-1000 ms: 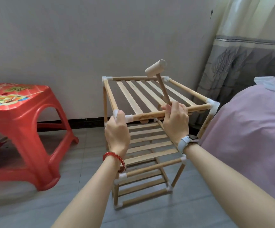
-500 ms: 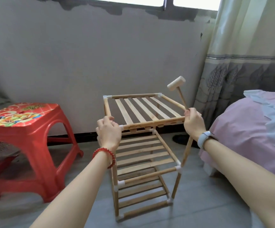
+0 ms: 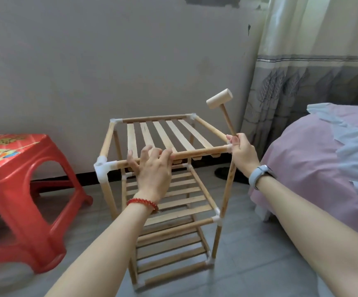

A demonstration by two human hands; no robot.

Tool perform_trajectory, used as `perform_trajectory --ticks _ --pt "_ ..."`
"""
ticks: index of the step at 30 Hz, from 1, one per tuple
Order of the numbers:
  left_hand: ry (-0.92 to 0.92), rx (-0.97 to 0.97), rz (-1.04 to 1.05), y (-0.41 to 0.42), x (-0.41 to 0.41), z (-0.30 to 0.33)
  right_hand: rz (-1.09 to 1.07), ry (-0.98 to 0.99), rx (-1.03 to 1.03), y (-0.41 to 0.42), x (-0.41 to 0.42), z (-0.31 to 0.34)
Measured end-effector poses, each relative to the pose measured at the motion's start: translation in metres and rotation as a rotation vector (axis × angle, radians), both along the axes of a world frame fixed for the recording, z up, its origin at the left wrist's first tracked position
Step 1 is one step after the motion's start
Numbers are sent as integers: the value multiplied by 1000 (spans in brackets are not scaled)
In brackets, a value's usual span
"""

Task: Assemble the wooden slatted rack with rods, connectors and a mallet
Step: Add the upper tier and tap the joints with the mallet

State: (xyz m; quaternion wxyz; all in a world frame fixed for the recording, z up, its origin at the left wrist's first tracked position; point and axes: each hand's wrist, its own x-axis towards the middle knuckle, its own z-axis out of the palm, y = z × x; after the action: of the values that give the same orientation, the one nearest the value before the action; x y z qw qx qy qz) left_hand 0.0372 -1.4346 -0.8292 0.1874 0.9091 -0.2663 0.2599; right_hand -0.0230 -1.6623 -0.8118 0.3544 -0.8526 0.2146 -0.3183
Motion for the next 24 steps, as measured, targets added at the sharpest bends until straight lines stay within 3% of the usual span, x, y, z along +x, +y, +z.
perform_trajectory --ticks 6,11,14,19,21,24 --pt "-53 -39 16 32 15 -4 30 31 -224 31 -16 -10" --pt "25 -15 45 23 -11 -3 114 112 29 29 -41 7" --pt "39 100 -25 8 -21 1 -19 0 -91 28 -67 15" --pt "19 159 -51 -26 -36 6 -104 329 -348 10 -102 70" --pt "10 164 -46 -30 -37 4 -147 247 -398 9 -111 92" --pt "-23 143 -55 -30 -31 3 -271 -80 -406 23 -127 101"
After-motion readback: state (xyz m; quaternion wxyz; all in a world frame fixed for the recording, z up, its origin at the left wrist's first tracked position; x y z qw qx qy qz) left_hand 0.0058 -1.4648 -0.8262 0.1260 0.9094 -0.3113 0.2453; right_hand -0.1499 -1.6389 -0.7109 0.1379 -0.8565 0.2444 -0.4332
